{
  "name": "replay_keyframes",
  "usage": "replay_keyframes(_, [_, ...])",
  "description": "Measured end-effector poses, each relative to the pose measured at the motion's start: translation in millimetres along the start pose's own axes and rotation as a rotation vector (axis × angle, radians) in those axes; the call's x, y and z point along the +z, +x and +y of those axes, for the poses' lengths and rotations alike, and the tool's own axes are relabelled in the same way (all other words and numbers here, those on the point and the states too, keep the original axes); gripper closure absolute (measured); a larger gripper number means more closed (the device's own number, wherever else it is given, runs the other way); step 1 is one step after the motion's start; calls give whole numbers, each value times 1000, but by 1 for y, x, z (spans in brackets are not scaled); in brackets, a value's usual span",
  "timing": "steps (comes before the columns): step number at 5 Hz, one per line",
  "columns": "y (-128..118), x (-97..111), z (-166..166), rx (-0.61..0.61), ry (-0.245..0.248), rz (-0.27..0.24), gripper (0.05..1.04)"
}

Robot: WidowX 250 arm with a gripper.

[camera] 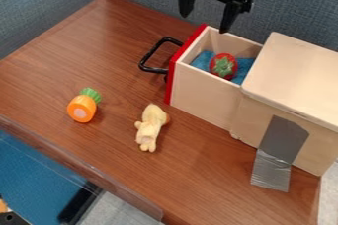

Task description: Moved the yellow object on top of the open drawer

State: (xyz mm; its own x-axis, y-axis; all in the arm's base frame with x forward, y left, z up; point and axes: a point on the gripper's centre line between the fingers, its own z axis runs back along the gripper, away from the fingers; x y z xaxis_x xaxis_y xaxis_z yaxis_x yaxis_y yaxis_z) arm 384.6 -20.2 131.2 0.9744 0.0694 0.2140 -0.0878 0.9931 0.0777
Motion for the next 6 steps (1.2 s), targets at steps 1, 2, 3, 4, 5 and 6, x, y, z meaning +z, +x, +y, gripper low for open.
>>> replay_keyframes(1, [-5,-12,-2,-2,0,36,83])
replay_keyframes(2, [-31,-26,-6,-14,-10,89,83])
replay_keyframes(3, [-56,-20,-11,-12,-28,76,83])
replay_keyframes(4, [-87,-34,-10,-6,10,95,83])
replay_keyframes(5, [-109,-57,-4,3,47,103,83])
replay_keyframes(6, [-118,-83,4,18,53,134,83])
